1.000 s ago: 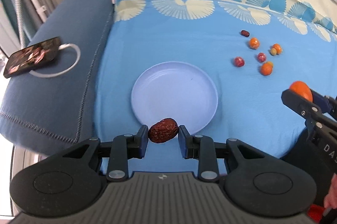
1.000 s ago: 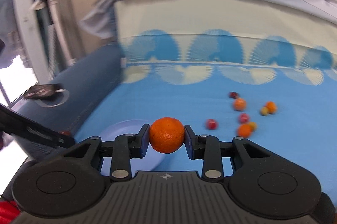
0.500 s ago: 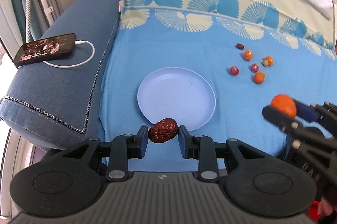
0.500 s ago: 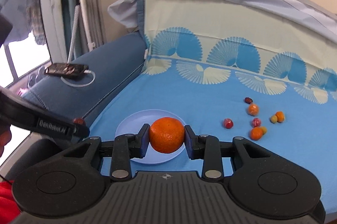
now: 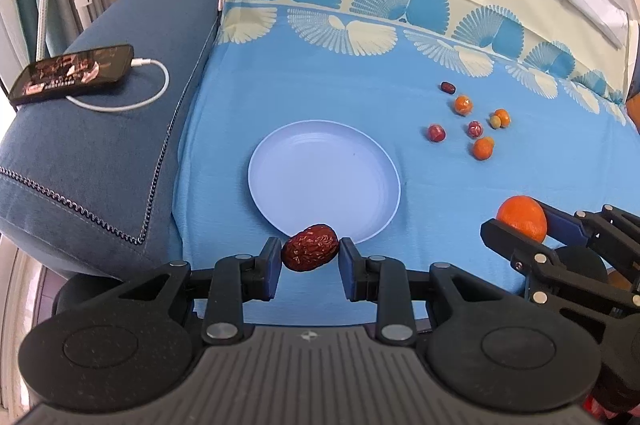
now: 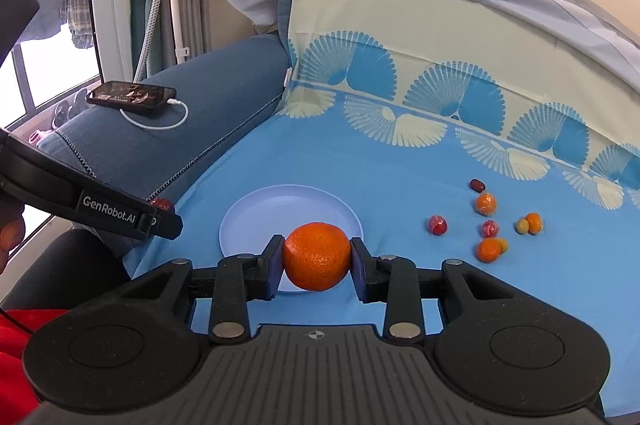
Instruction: Organize fruits
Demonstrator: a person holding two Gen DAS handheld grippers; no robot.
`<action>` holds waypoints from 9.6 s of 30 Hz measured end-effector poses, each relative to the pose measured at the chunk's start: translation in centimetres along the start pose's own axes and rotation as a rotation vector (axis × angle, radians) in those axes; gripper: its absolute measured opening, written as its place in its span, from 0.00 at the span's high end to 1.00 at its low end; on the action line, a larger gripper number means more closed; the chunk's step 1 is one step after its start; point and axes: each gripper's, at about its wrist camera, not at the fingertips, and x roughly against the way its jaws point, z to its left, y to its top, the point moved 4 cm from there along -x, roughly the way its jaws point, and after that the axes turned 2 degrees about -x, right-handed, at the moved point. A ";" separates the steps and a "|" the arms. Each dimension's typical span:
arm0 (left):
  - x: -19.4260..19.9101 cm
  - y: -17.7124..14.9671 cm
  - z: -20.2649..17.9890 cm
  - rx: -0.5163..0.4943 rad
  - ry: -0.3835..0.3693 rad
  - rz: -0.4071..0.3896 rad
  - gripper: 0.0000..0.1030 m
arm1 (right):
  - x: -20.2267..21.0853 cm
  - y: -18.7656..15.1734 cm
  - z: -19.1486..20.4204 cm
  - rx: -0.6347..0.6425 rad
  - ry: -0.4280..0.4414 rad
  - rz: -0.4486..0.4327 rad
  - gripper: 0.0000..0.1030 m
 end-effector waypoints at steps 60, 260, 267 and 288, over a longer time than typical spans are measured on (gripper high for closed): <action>-16.5 9.4 3.5 -0.034 0.060 0.152 0.00 | -19.6 1.8 -2.0 0.012 0.016 0.264 0.05; 2.3 -1.6 0.6 -0.020 -0.030 -0.096 0.69 | 0.6 0.0 2.7 0.129 0.084 0.065 0.69; 1.8 -1.5 0.7 -0.018 -0.034 -0.084 0.69 | 0.4 0.0 2.5 0.129 0.088 0.075 0.69; 0.5 -1.3 1.1 -0.010 -0.039 -0.052 0.69 | -0.9 -0.2 2.1 0.128 0.110 0.118 0.69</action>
